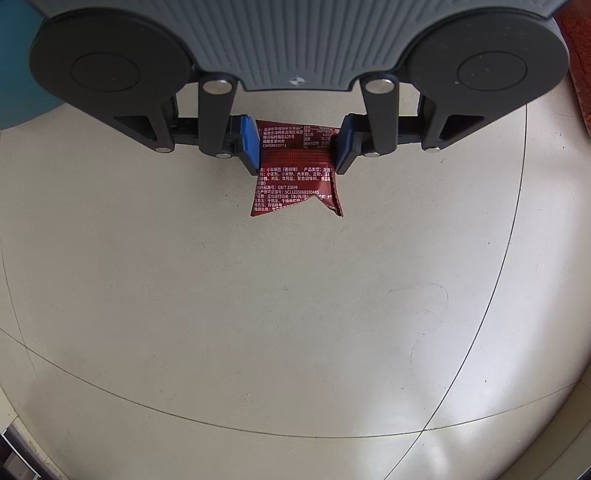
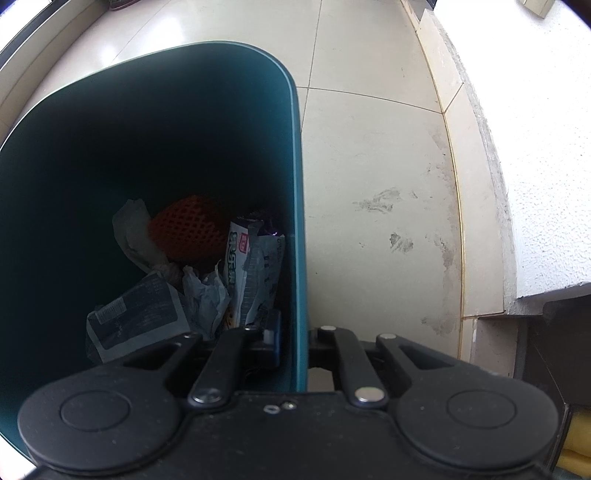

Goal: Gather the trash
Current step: 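Carry the red snack wrapper into the wastebasket and open the left tool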

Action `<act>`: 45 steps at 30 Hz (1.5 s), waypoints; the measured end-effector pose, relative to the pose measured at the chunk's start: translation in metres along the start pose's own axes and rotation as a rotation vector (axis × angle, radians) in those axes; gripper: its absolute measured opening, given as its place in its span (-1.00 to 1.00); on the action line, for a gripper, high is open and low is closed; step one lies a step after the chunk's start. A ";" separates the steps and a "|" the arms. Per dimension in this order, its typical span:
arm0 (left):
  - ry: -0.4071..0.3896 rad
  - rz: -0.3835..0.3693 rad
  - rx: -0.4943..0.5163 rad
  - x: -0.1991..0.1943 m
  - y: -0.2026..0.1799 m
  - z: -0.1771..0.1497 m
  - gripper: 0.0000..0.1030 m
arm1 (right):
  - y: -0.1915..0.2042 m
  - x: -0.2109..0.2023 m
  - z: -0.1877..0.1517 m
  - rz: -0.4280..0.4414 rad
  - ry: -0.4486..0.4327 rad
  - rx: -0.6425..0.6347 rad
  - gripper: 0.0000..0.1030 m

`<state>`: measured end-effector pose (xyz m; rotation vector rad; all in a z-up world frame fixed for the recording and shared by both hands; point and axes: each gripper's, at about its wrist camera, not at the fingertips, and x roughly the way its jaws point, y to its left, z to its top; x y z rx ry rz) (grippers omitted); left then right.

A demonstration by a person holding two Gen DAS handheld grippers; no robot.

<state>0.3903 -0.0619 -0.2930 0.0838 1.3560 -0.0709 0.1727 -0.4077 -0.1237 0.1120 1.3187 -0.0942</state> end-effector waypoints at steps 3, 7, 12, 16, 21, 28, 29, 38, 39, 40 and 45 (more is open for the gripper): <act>-0.015 -0.022 -0.006 -0.031 0.005 -0.011 -0.21 | 0.002 -0.002 -0.005 0.007 0.001 -0.027 -0.94; -0.039 -0.046 -0.004 -0.081 0.004 -0.023 -0.21 | 0.007 -0.004 -0.011 0.001 -0.011 -0.061 -0.92; -0.105 -0.080 0.018 -0.164 -0.009 -0.037 -0.21 | 0.012 -0.005 -0.017 0.011 -0.027 -0.116 -0.91; -0.170 -0.103 0.048 -0.227 -0.017 -0.056 -0.21 | 0.019 -0.005 -0.021 0.022 -0.036 -0.150 -0.91; -0.236 -0.122 0.096 -0.291 -0.024 -0.081 -0.21 | 0.029 -0.001 -0.025 0.040 -0.031 -0.192 -0.90; -0.251 -0.181 0.190 -0.347 -0.045 -0.128 -0.21 | 0.024 0.005 -0.026 0.053 -0.027 -0.197 -0.90; -0.243 -0.192 0.217 -0.348 -0.055 -0.135 -0.21 | 0.021 0.005 -0.025 0.056 -0.027 -0.195 -0.90; -0.147 -0.181 0.397 -0.292 -0.143 -0.157 -0.21 | 0.011 0.003 -0.025 0.069 -0.027 -0.179 -0.88; -0.144 -0.169 0.404 -0.286 -0.149 -0.156 -0.20 | 0.010 0.001 -0.024 0.075 -0.031 -0.173 -0.87; -0.135 -0.155 0.411 -0.277 -0.156 -0.155 -0.20 | 0.009 -0.003 -0.023 0.082 -0.037 -0.168 -0.87; -0.072 -0.137 0.426 -0.243 -0.174 -0.153 -0.18 | 0.012 -0.012 -0.025 0.086 -0.066 -0.178 -0.86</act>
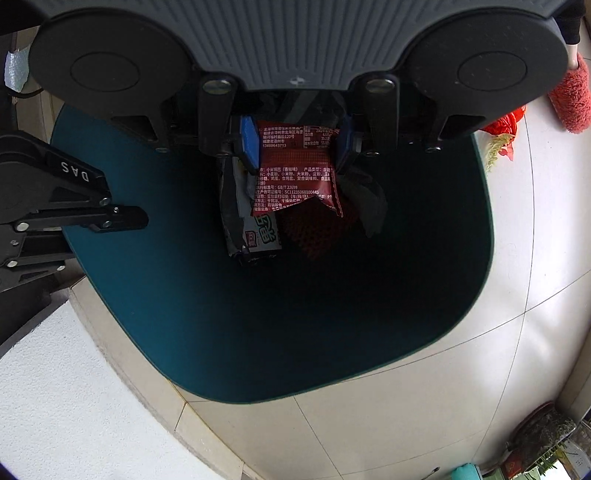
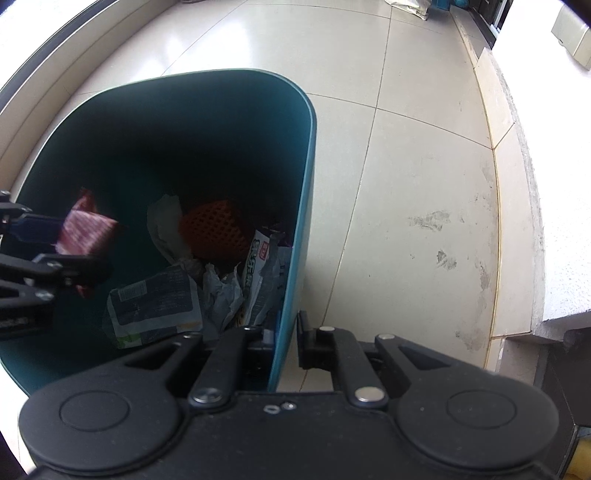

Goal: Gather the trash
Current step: 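Carry the red snack wrapper into the wastebasket and open the left tool, then move the left tool down to the red plastic bag and close it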

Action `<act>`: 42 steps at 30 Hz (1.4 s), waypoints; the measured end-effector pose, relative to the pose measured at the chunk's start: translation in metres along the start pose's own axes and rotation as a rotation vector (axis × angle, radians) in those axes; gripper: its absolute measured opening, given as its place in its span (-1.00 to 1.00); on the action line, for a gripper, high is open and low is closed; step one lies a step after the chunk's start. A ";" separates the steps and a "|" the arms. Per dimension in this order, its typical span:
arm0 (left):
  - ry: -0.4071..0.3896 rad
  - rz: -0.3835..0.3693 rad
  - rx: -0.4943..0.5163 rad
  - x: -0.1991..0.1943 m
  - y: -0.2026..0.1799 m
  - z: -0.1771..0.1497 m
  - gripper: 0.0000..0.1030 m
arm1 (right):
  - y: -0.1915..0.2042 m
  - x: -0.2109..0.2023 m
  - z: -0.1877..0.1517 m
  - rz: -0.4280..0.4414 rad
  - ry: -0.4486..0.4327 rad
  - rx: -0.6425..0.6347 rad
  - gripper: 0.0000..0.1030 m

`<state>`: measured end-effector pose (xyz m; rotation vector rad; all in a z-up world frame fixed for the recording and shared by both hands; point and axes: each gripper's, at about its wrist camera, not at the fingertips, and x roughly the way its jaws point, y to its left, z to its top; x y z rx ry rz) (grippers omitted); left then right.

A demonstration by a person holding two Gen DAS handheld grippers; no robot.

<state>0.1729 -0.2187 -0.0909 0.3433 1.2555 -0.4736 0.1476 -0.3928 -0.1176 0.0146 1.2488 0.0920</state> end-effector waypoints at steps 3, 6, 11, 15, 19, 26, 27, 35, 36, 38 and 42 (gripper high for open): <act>0.010 0.005 0.005 0.010 -0.002 -0.001 -0.15 | -0.001 0.000 0.000 0.004 -0.005 -0.004 -0.85; 0.018 -0.012 -0.001 0.013 -0.004 -0.004 0.06 | -0.002 0.000 -0.001 0.010 -0.009 -0.004 -0.85; 0.007 -0.029 -0.032 0.008 -0.003 -0.009 0.30 | 0.003 -0.003 -0.004 0.008 -0.014 -0.008 -0.84; -0.020 -0.037 -0.039 -0.017 -0.001 -0.017 0.31 | 0.006 -0.006 -0.006 0.000 -0.019 -0.020 -0.85; -0.073 -0.041 -0.053 -0.051 0.004 -0.028 0.33 | 0.008 -0.006 -0.005 -0.006 -0.016 -0.012 -0.85; -0.173 -0.028 -0.098 -0.099 0.030 -0.046 0.50 | 0.013 -0.004 -0.005 -0.023 -0.018 -0.007 -0.87; -0.183 -0.022 -0.108 -0.102 0.037 -0.048 0.52 | 0.014 -0.003 -0.006 -0.028 -0.017 -0.009 -0.87; -0.175 0.054 -0.282 -0.093 0.130 -0.074 0.53 | 0.020 0.007 -0.001 -0.055 0.019 -0.004 -0.90; -0.165 0.069 -0.303 -0.090 0.145 -0.078 0.53 | 0.020 0.008 -0.001 -0.059 0.025 -0.007 -0.90; -0.145 0.105 -0.343 -0.080 0.173 -0.085 0.53 | 0.022 0.012 -0.002 -0.069 0.032 -0.014 -0.90; -0.095 0.133 -0.434 -0.049 0.225 -0.097 0.53 | 0.021 0.017 -0.001 -0.069 0.044 0.000 -0.89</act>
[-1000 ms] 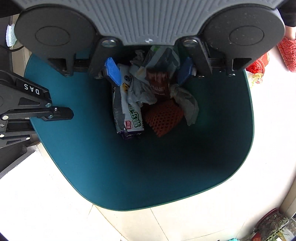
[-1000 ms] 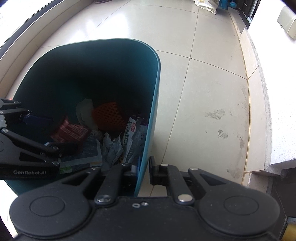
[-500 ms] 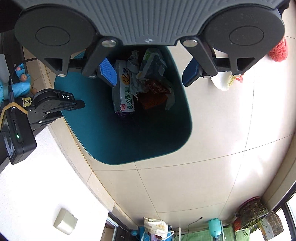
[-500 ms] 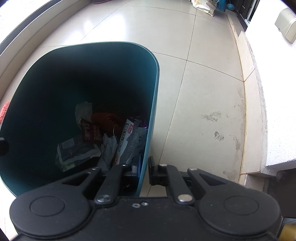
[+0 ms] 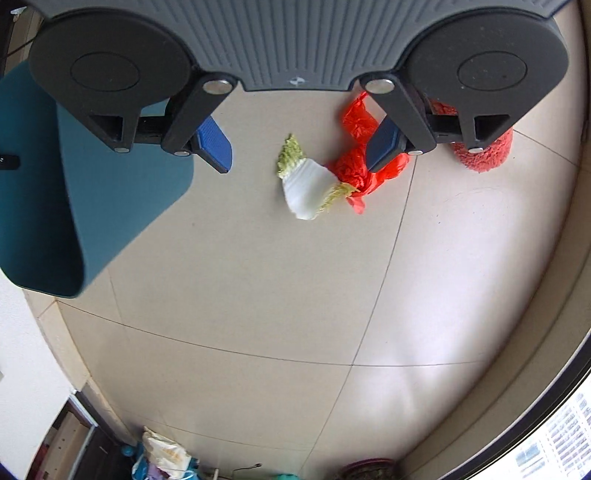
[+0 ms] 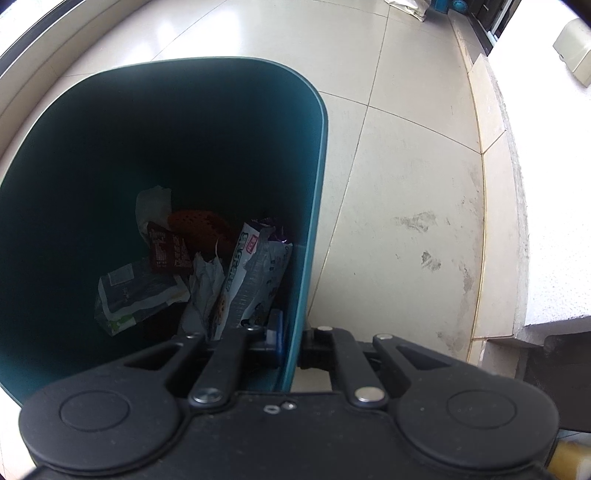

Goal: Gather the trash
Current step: 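Move the left tool down to the red plastic bag and close it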

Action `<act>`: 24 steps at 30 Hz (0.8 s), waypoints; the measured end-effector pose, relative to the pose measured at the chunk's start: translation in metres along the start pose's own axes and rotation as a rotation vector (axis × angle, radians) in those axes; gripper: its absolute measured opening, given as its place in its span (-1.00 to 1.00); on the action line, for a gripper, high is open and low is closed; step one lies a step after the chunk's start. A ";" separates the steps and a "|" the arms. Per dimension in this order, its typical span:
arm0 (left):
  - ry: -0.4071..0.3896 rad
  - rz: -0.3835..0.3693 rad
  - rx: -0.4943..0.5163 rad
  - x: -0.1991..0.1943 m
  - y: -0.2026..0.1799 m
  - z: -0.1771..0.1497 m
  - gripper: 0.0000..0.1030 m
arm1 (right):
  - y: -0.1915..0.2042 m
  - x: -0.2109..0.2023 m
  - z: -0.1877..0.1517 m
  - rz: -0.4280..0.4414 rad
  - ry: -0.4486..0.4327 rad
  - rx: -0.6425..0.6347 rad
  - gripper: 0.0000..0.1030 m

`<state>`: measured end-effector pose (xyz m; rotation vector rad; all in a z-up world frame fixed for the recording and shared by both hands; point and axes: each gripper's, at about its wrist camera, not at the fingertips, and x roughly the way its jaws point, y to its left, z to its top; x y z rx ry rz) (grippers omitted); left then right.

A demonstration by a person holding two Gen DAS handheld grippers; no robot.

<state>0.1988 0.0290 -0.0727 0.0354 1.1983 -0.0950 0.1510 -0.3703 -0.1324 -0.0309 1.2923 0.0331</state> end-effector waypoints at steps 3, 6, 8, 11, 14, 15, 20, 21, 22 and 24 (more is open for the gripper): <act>0.050 0.020 -0.045 0.037 0.028 0.003 0.53 | -0.003 0.002 0.003 0.002 0.006 0.012 -0.90; 0.095 0.061 -0.063 0.074 0.049 0.002 0.53 | -0.003 0.006 0.006 0.001 0.008 0.020 -0.89; 0.136 0.065 -0.063 0.098 0.057 -0.001 0.53 | -0.003 0.008 0.007 0.002 0.007 0.025 -0.88; 0.172 0.072 -0.019 0.126 0.060 -0.003 0.53 | -0.005 0.011 0.008 0.013 0.015 0.033 -0.88; 0.236 0.105 0.044 0.167 0.053 -0.009 0.53 | -0.006 0.013 0.008 0.016 0.025 0.030 -0.87; 0.256 0.114 0.052 0.179 0.053 -0.011 0.53 | -0.006 0.013 0.009 0.017 0.030 0.032 -0.87; 0.305 0.146 0.020 0.224 0.061 -0.014 0.53 | -0.007 0.012 0.009 0.023 0.035 0.029 -0.87; 0.309 0.142 0.005 0.230 0.064 -0.013 0.53 | -0.007 0.013 0.010 0.029 0.037 0.033 -0.87; 0.313 0.138 -0.005 0.235 0.067 -0.013 0.53 | -0.008 0.013 0.009 0.034 0.037 0.038 -0.87; 0.311 0.139 -0.024 0.240 0.072 -0.014 0.51 | -0.008 0.012 0.009 0.036 0.037 0.036 -0.88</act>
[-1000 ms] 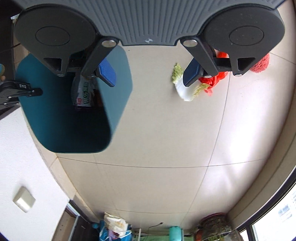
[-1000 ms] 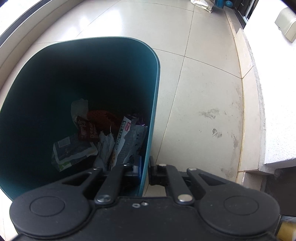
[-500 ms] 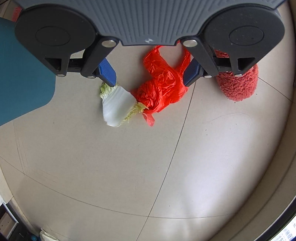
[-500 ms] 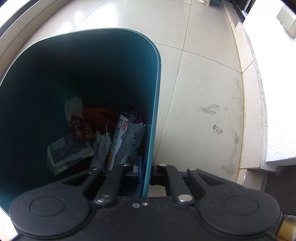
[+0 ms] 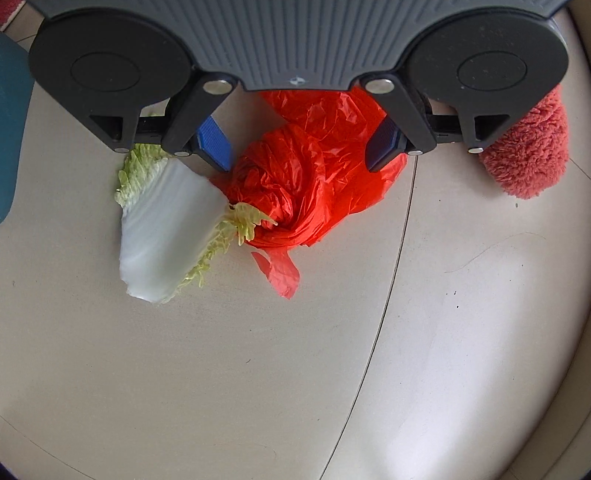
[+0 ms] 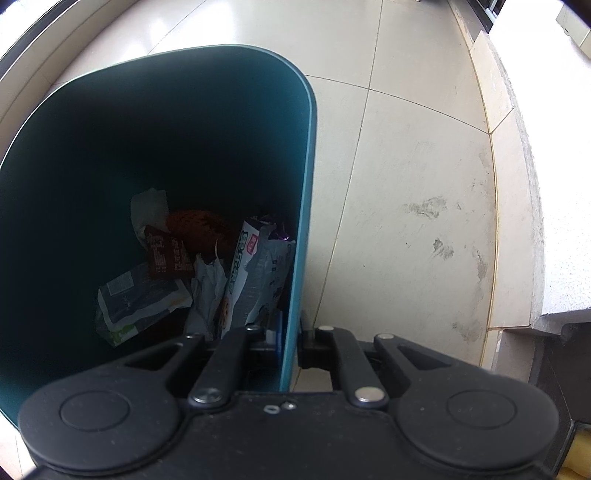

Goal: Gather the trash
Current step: 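Move the left tool down to the red plastic bag and close it, then carry the red plastic bag into the wastebasket and open the left tool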

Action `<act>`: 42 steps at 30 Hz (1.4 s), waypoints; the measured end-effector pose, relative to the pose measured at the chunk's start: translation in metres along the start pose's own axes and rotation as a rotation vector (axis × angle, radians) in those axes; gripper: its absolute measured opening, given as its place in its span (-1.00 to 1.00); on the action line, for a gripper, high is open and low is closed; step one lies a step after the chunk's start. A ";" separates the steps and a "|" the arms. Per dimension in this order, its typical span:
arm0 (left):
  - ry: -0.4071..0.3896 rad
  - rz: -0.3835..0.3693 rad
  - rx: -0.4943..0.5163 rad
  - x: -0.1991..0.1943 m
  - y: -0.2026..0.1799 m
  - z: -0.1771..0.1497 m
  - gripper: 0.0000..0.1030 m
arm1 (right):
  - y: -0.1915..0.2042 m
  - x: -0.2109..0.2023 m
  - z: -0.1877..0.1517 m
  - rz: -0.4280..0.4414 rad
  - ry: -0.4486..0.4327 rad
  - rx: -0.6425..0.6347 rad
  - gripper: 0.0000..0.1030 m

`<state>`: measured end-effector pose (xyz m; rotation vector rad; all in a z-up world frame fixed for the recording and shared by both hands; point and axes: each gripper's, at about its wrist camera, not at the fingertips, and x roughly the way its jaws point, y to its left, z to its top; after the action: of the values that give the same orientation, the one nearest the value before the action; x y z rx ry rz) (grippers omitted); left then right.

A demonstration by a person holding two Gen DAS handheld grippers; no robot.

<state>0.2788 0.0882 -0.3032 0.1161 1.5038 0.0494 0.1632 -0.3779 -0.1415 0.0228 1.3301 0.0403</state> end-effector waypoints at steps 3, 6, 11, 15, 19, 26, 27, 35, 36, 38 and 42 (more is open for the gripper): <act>0.000 -0.019 -0.027 0.003 0.007 -0.001 0.33 | 0.000 0.001 0.000 0.001 0.002 0.001 -0.89; -0.006 0.001 -0.029 0.001 0.008 -0.004 0.01 | 0.001 0.002 0.001 0.001 0.002 -0.001 -0.88; -0.021 0.025 -0.056 -0.011 0.012 -0.009 -0.16 | 0.000 0.000 -0.002 0.004 -0.010 -0.001 -0.88; -0.039 0.044 -0.052 -0.033 0.012 -0.020 -0.18 | -0.001 -0.002 -0.003 0.005 -0.024 0.000 -0.89; -0.054 0.037 -0.073 -0.072 0.011 -0.033 -0.18 | -0.001 -0.004 -0.004 0.006 -0.037 0.001 -0.90; -0.102 0.010 -0.087 -0.153 -0.008 -0.039 -0.17 | -0.001 -0.005 -0.006 0.004 -0.055 0.004 -0.90; -0.109 0.013 -0.080 -0.163 -0.010 -0.039 -0.18 | -0.001 -0.006 -0.007 0.006 -0.057 0.007 -0.90; -0.228 -0.072 0.026 -0.260 -0.057 -0.060 -0.17 | -0.002 -0.008 -0.007 0.011 -0.067 0.008 -0.89; -0.244 -0.081 0.043 -0.272 -0.064 -0.064 -0.17 | -0.002 -0.008 -0.007 0.010 -0.068 0.005 -0.89; -0.270 -0.113 0.069 -0.292 -0.075 -0.070 -0.17 | -0.001 -0.009 -0.007 0.009 -0.070 0.005 -0.90; -0.336 -0.173 0.130 -0.335 -0.106 -0.080 -0.17 | -0.001 -0.009 -0.008 0.016 -0.078 0.007 -0.89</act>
<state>0.1727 -0.0483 0.0129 0.0929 1.1750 -0.1981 0.1529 -0.3797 -0.1344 0.0404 1.2521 0.0477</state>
